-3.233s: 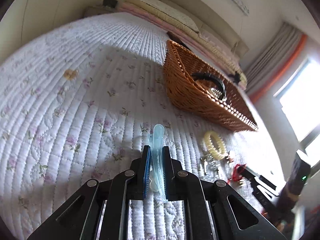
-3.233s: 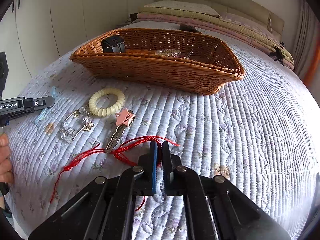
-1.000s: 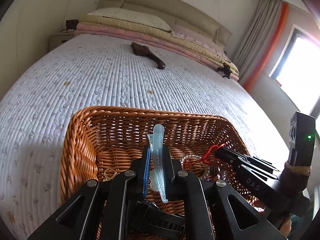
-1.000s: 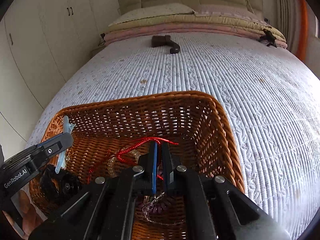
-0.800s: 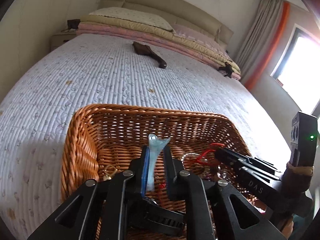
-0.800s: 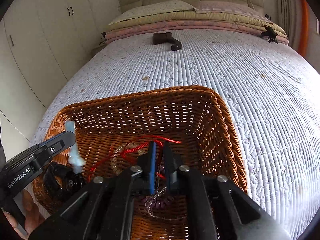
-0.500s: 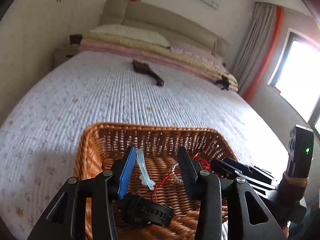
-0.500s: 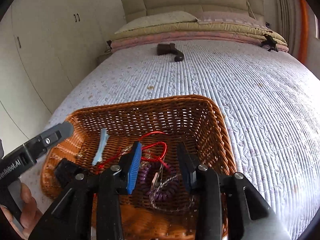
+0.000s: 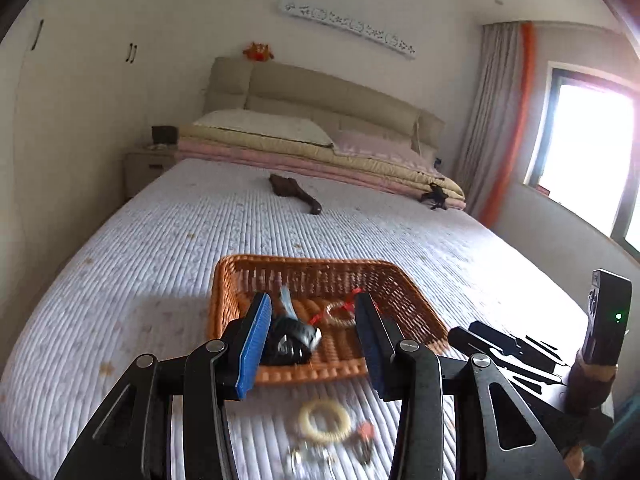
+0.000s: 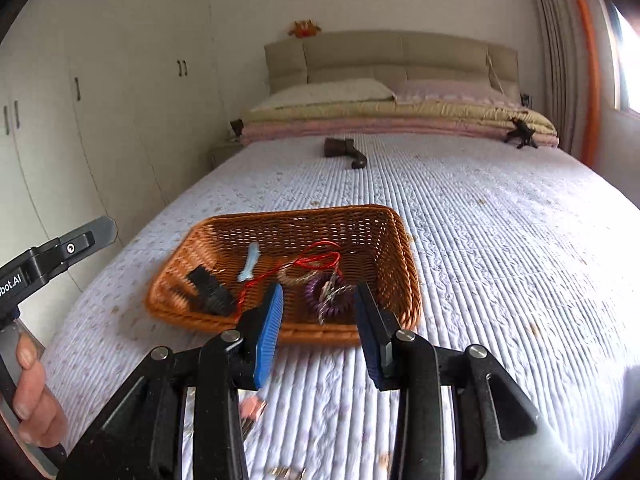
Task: Organize jewelry
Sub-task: 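Withdraw both open tools from the basket toward the remaining jewelry, then close the left tool on the silver earrings while the right grips the pink hair clip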
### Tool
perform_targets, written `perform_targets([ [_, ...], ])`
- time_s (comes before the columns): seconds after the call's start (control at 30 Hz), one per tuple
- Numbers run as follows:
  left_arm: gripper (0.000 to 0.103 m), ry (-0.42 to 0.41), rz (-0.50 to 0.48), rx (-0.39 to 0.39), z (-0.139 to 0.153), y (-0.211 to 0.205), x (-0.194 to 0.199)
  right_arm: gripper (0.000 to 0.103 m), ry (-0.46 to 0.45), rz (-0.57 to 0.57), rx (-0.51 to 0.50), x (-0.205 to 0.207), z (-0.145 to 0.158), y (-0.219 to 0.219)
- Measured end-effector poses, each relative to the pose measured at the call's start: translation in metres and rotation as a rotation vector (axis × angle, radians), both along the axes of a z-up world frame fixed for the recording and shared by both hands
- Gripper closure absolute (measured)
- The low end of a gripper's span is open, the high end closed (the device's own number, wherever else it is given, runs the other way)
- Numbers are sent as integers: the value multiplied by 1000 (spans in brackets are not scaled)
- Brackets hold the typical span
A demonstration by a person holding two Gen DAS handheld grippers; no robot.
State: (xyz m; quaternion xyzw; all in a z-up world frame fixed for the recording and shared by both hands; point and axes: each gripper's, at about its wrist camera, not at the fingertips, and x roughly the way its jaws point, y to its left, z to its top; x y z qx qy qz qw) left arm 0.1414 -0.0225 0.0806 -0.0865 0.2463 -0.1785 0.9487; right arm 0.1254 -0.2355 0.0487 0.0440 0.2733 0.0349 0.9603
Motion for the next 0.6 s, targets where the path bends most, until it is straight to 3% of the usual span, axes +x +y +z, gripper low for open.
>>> perform_targets([
  [0.2,58,68,-42,30,-26,5,-35,64,31,51,28,-24,-19,25],
  [0.33,58,91,18,58,-60,8,-48,64,62,59,32,-24,-45,37],
  [0.6,59,223,-12,47,-106,6,-25,64,100,70,6,-19,-71,47],
])
